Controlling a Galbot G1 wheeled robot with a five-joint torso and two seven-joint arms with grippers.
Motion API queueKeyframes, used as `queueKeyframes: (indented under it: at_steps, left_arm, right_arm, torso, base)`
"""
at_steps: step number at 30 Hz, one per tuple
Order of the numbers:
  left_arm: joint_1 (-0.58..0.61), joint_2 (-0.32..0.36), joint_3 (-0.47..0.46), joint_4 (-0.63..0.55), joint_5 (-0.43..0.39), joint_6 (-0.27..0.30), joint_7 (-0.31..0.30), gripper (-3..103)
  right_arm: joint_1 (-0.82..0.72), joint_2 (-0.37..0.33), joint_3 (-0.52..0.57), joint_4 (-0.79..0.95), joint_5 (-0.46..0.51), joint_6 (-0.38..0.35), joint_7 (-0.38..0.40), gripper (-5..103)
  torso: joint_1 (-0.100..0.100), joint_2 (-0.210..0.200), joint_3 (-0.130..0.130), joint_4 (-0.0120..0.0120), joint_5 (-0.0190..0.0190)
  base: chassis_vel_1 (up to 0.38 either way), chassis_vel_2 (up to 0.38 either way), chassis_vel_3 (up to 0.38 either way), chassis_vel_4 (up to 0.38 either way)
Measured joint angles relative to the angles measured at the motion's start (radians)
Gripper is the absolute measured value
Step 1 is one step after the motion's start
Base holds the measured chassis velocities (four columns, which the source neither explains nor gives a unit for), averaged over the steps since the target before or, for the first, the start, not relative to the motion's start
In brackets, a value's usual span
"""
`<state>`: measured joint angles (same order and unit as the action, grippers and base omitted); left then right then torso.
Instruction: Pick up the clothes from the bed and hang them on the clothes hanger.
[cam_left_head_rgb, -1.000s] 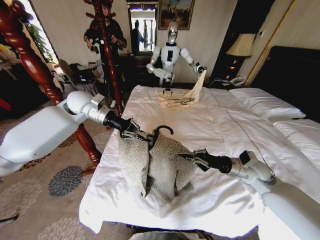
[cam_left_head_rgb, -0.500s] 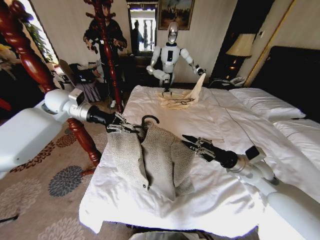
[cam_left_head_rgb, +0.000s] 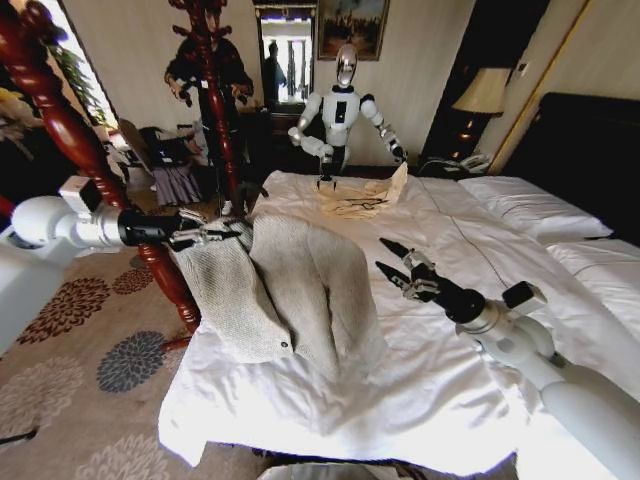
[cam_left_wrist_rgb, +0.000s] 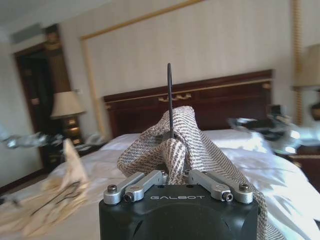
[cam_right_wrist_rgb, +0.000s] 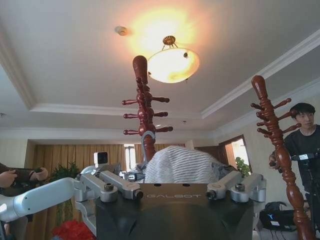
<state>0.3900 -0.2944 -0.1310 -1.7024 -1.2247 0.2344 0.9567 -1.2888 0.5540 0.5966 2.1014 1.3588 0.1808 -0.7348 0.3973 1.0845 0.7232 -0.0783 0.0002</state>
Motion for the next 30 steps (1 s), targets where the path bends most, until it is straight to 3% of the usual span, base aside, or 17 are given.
queueKeyframes:
  at_steps: [1, 4, 5, 10, 11, 13, 14, 15, 16, 20, 22, 23, 26, 27, 28, 30]
  left_arm:
    - [0.000, 0.000, 0.000, 0.000, 0.000, 0.000, 0.000, 7]
    - [0.005, 0.040, -0.009, -0.035, -0.091, 0.060, -0.178, 7]
    - [0.005, 0.040, -0.009, -0.035, -0.091, 0.060, -0.178, 7]
    - [-0.028, 0.084, -0.016, -0.135, -0.165, 0.132, -0.526, 7]
    - [-0.028, 0.084, -0.016, -0.135, -0.165, 0.132, -0.526, 7]
    - [-0.038, 0.086, -0.015, -0.171, -0.182, 0.152, -0.712, 7]
    - [-0.041, 0.084, -0.015, -0.179, -0.189, 0.159, -0.759, 7]
    - [-0.049, 0.074, -0.015, -0.198, -0.213, 0.178, -0.873, 7]
    - [-0.049, 0.074, -0.015, -0.198, -0.213, 0.178, -0.873, 7]
    - [-0.052, 0.029, -0.051, -0.244, -0.315, 0.261, -1.153, 7]
    - [-0.038, 0.001, -0.104, -0.289, -0.412, 0.318, -1.318, 7]
    - [-0.038, 0.001, -0.104, -0.289, -0.412, 0.318, -1.318, 7]
    - [-0.019, -0.043, -0.202, -0.338, -0.567, 0.386, -1.470, 7]
    - [-0.018, -0.046, -0.208, -0.339, -0.577, 0.389, -1.477, 7]
    - [-0.006, -0.069, -0.254, -0.342, -0.660, 0.412, -1.543, 7]
    - [0.002, -0.073, -0.270, -0.342, -0.695, 0.421, -1.568, 7]
  right_arm:
    - [0.000, 0.000, 0.000, 0.000, 0.000, 0.000, 0.000, 99]
    - [-0.012, 0.003, 0.002, 0.015, -0.017, 0.000, 0.002, 100]
    - [-0.012, 0.003, 0.002, 0.015, -0.017, 0.000, 0.002, 100]
    - [-0.020, -0.007, 0.003, 0.033, -0.025, 0.000, 0.004, 100]
    - [-0.020, -0.007, 0.003, 0.033, -0.025, 0.000, 0.004, 100]
    - [-0.019, -0.013, 0.003, 0.038, -0.026, 0.000, 0.006, 100]
    - [-0.019, -0.014, 0.003, 0.040, -0.026, 0.000, 0.007, 100]
    - [-0.021, -0.016, 0.004, 0.046, -0.027, 0.000, 0.008, 100]
    - [-0.021, -0.016, 0.004, 0.046, -0.027, 0.000, 0.008, 100]
    - [-0.033, -0.024, 0.017, 0.058, -0.028, 0.000, 0.014, 100]
    - [-0.036, -0.027, 0.022, 0.060, -0.028, 0.000, 0.018, 100]
    - [-0.036, -0.027, 0.022, 0.060, -0.028, 0.000, 0.018, 100]
    - [-0.037, -0.028, 0.020, 0.058, -0.036, 0.000, 0.023, 100]
    - [-0.037, -0.028, 0.020, 0.058, -0.036, 0.000, 0.023, 100]
    - [-0.038, -0.029, 0.017, 0.055, -0.039, 0.000, 0.025, 100]
    - [-0.038, -0.030, 0.016, 0.054, -0.040, 0.000, 0.025, 100]
  torso:
    - [0.000, 0.000, 0.000, 0.0000, 0.0000]
    - [0.000, 0.000, 0.000, 0.0000, 0.0000]
    - [0.000, 0.000, 0.000, 0.0000, 0.0000]
    - [0.000, 0.000, 0.000, 0.0001, 0.0002]
    - [0.000, 0.000, 0.000, 0.0001, 0.0002]
    - [0.000, 0.000, 0.000, 0.0002, 0.0000]
    - [0.000, 0.000, 0.000, 0.0003, 0.0000]
    - [0.000, 0.000, 0.000, 0.0006, 0.0000]
    - [0.000, 0.000, 0.000, 0.0006, 0.0000]
    - [0.000, 0.000, 0.000, -0.0001, -0.0001]
    - [0.000, 0.000, 0.000, 0.0004, -0.0001]
    - [0.000, 0.000, 0.000, 0.0004, -0.0001]
    - [0.000, 0.000, 0.000, 0.0003, 0.0000]
    - [0.000, 0.000, 0.000, 0.0003, 0.0000]
    - [0.000, 0.000, 0.000, 0.0002, 0.0003]
    - [0.000, 0.000, 0.000, 0.0000, 0.0002]
  base:
    - [0.000, 0.000, 0.000, 0.000]
    - [0.000, 0.000, 0.000, 0.000]
    - [0.000, 0.000, 0.000, 0.000]
    - [0.000, 0.000, 0.000, 0.000]
    - [0.000, 0.000, 0.000, 0.000]
    - [0.000, 0.000, 0.000, 0.000]
    - [0.000, 0.000, 0.000, 0.000]
    - [0.000, 0.000, 0.000, 0.000]
    - [0.000, 0.000, 0.000, 0.000]
    - [0.000, 0.000, 0.000, 0.000]
    - [0.000, 0.000, 0.000, 0.000]
    - [0.000, 0.000, 0.000, 0.000]
    - [0.000, 0.000, 0.000, 0.000]
    - [0.000, 0.000, 0.000, 0.000]
    - [0.000, 0.000, 0.000, 0.000]
    - [0.000, 0.000, 0.000, 0.000]
